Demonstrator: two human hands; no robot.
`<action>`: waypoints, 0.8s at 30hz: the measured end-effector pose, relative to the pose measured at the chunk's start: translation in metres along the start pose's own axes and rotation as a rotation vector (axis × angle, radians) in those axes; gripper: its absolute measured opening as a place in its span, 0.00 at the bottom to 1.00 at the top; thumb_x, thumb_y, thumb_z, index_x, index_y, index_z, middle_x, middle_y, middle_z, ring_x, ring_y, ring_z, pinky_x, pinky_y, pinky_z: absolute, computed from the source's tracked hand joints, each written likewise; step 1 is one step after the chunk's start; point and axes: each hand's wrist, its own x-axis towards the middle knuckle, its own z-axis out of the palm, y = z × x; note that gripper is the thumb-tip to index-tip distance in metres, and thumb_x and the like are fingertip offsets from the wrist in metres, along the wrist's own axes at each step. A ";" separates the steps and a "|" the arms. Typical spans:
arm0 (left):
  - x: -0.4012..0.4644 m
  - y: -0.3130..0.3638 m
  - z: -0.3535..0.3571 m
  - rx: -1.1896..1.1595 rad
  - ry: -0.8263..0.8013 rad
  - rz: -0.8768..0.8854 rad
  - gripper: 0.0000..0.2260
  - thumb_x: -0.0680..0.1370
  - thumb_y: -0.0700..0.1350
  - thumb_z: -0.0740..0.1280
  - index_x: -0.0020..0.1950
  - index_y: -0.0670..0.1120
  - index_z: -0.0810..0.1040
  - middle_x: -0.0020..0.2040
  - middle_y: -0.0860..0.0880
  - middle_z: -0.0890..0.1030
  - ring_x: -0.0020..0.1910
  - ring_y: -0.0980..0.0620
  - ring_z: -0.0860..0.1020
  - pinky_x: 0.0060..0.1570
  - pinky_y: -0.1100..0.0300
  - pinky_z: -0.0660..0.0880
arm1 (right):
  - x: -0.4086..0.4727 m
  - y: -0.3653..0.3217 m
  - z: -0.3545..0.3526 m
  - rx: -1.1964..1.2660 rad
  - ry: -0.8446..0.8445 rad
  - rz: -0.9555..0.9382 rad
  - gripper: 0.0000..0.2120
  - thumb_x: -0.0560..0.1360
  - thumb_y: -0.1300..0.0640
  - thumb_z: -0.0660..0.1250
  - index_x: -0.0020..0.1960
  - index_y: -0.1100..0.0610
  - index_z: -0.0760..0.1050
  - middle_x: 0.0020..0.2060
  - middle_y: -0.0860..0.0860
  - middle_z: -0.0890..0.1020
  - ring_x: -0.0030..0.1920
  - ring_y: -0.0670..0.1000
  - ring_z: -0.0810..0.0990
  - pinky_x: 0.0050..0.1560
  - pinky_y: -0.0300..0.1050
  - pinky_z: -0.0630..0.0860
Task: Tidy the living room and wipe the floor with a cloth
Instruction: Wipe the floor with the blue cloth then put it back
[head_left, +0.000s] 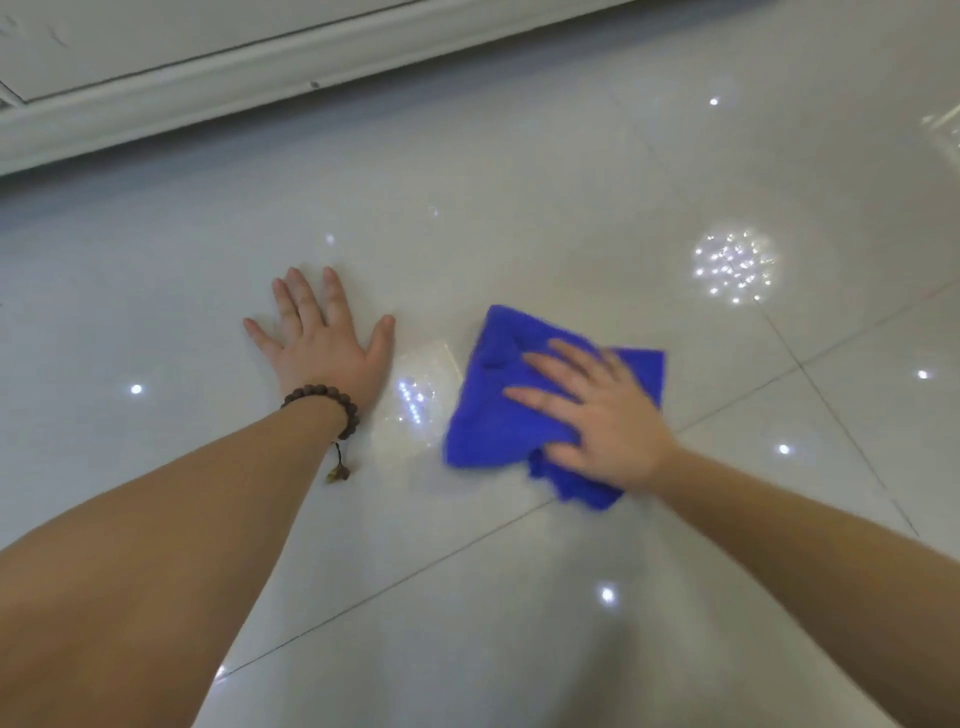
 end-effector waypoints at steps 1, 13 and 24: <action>0.000 0.000 0.000 0.008 0.008 0.000 0.37 0.76 0.68 0.42 0.79 0.49 0.41 0.79 0.42 0.41 0.77 0.45 0.38 0.71 0.34 0.39 | 0.007 0.035 -0.002 -0.009 0.028 0.112 0.30 0.72 0.37 0.56 0.73 0.40 0.61 0.74 0.49 0.64 0.74 0.56 0.59 0.70 0.62 0.57; 0.001 0.001 -0.001 -0.037 -0.002 -0.019 0.33 0.78 0.64 0.42 0.78 0.50 0.39 0.79 0.44 0.39 0.77 0.47 0.36 0.72 0.36 0.38 | 0.089 0.057 -0.008 0.044 0.060 0.209 0.30 0.71 0.37 0.53 0.73 0.41 0.62 0.74 0.49 0.64 0.75 0.56 0.58 0.71 0.63 0.56; 0.003 0.001 -0.001 -0.087 0.001 -0.018 0.34 0.77 0.66 0.47 0.79 0.50 0.47 0.79 0.46 0.43 0.77 0.46 0.38 0.71 0.35 0.38 | 0.205 -0.027 -0.004 0.089 -0.007 -0.075 0.29 0.71 0.37 0.52 0.71 0.42 0.65 0.74 0.48 0.64 0.75 0.56 0.57 0.71 0.62 0.52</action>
